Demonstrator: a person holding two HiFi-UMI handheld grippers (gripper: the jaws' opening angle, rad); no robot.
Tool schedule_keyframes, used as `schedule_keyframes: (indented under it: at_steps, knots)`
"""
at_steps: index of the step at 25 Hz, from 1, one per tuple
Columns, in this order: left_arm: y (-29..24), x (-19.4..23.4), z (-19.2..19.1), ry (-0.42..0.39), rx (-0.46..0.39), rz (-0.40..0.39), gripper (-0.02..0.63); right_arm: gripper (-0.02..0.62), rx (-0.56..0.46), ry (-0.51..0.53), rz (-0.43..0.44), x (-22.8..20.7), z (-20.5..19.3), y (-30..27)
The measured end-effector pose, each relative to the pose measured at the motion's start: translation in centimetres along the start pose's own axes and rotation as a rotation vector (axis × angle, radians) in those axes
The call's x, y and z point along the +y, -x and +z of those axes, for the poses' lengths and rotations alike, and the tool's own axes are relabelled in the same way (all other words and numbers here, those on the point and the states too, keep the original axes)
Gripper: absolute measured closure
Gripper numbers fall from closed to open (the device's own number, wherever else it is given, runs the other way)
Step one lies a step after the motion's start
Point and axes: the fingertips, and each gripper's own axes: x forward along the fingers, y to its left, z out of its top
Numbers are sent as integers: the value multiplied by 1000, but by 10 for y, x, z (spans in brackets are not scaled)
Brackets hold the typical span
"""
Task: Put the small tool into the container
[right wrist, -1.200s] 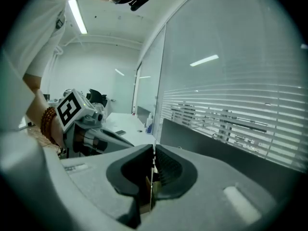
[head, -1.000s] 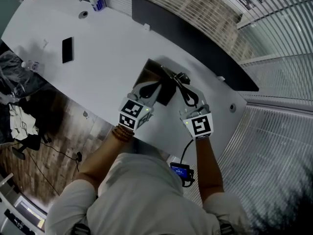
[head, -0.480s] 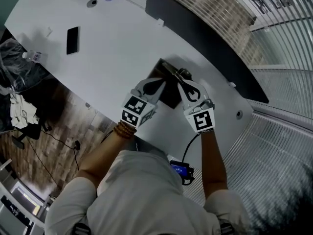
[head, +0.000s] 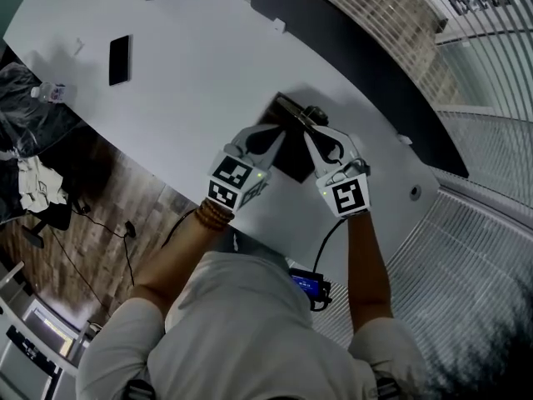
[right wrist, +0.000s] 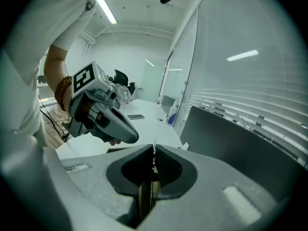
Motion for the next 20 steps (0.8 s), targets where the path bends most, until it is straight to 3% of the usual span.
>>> schedule_keyframes:
  at_steps: [20]
  knots:
    - [-3,7,-12,7,34,6,603,577,-19,-30,87,10,-21,-21]
